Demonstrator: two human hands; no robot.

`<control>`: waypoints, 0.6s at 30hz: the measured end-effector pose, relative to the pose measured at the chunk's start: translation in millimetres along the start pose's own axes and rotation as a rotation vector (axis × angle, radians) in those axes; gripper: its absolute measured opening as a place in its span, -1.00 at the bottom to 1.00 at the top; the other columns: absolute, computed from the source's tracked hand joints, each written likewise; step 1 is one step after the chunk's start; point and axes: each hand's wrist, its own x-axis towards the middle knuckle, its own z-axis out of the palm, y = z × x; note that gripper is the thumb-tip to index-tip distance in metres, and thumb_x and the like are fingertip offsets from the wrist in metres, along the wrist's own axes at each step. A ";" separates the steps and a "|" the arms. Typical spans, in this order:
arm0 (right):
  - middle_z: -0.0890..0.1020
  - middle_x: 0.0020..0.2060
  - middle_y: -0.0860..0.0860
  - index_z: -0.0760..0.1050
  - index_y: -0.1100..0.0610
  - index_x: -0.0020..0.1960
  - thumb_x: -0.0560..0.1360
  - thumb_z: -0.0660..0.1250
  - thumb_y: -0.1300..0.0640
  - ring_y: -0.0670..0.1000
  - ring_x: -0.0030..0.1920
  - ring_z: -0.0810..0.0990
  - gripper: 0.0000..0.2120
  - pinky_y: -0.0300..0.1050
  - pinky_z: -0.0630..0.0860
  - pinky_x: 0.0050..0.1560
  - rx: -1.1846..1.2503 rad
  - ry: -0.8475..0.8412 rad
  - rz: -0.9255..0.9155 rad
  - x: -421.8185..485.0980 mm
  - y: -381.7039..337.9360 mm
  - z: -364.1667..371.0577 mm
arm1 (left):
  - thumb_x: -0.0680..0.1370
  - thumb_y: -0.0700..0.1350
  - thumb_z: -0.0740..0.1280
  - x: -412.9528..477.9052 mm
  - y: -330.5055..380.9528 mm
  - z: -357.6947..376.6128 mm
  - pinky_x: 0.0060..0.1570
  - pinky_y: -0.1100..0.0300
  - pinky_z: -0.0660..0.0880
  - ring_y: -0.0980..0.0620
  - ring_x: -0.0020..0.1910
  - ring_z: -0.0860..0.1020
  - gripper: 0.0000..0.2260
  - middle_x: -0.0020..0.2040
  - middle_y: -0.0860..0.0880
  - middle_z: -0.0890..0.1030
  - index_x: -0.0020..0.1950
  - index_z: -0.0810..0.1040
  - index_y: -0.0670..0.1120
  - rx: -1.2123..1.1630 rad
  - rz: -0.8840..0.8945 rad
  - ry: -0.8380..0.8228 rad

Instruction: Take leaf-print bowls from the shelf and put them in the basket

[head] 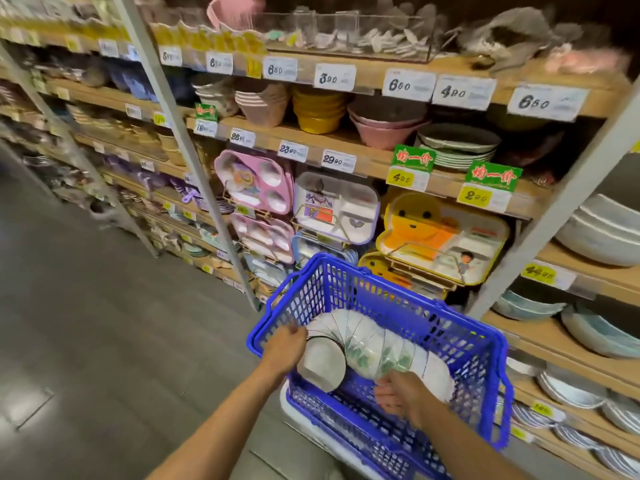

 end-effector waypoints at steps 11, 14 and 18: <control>0.49 -0.21 0.15 0.44 0.23 0.09 0.57 0.21 0.24 0.04 -0.30 0.44 -0.87 -0.25 0.30 -0.44 -0.215 -0.050 0.179 142.3 13.1 78.0 | 0.62 -0.04 0.15 129.3 -48.9 68.6 0.20 0.09 0.38 -0.22 0.31 0.47 -0.62 0.32 -0.27 0.51 0.36 0.43 -0.23 0.493 -0.224 -0.245; 0.51 -0.21 0.13 0.50 0.30 0.02 0.54 0.22 0.27 0.06 -0.23 0.47 -0.87 -0.18 0.33 -0.31 -0.267 -0.057 0.180 167.1 19.8 97.8 | 0.60 -0.03 0.19 147.9 -67.1 85.6 0.19 0.12 0.39 -0.19 0.30 0.48 -0.58 0.32 -0.25 0.51 0.37 0.39 -0.27 0.455 -0.362 -0.293; 0.54 -0.04 0.18 0.48 0.37 0.20 0.55 0.22 0.27 0.08 -0.06 0.48 -0.73 -0.16 0.37 -0.12 -0.280 -0.035 0.219 188.1 29.2 109.5 | 0.61 -0.01 0.18 160.2 -81.1 99.2 0.23 0.11 0.38 -0.19 0.32 0.47 -0.53 0.33 -0.23 0.49 0.41 0.28 -0.28 0.429 -0.442 -0.327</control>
